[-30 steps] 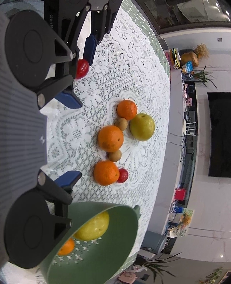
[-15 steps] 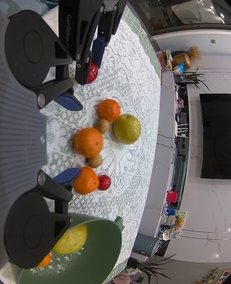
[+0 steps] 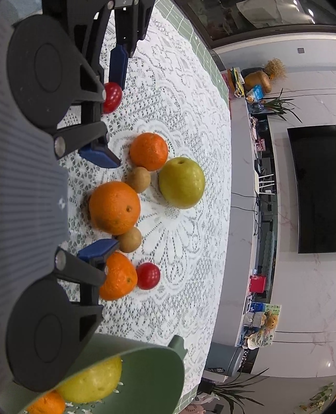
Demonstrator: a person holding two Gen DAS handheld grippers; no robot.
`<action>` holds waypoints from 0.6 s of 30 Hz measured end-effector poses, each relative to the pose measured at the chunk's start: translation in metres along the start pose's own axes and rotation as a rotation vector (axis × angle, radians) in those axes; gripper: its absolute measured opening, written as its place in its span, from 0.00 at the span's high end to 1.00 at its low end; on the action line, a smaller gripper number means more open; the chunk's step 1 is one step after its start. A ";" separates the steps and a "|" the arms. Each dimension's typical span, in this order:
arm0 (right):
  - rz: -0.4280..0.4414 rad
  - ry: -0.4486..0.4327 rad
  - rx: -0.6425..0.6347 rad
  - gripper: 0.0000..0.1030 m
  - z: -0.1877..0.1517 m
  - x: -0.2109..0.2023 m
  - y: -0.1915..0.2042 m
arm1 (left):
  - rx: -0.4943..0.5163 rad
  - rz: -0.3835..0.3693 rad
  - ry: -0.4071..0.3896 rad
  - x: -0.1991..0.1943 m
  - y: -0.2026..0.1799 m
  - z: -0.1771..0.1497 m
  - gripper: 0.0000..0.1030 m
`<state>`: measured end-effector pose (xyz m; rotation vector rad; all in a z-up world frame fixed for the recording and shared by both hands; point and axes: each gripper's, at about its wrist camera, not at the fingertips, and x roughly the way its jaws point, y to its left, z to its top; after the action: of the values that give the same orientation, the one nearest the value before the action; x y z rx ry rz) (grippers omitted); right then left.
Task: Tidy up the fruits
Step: 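Grasp the red tomato with the left tool while the right tool grasps another orange, then carry the tomato with the left tool while the right tool carries the orange over the colander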
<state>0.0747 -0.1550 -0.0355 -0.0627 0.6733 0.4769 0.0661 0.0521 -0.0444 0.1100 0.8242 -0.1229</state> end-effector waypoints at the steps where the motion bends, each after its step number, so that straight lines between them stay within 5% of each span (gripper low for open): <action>1: 0.001 0.001 0.004 0.43 0.000 0.001 0.000 | -0.001 0.002 0.001 0.001 0.000 0.000 0.57; 18: -0.019 0.012 0.008 0.55 -0.002 0.011 -0.001 | -0.015 -0.008 -0.025 0.002 0.002 -0.004 0.60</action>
<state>0.0821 -0.1521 -0.0437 -0.0640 0.6862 0.4559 0.0647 0.0547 -0.0487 0.0905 0.8010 -0.1254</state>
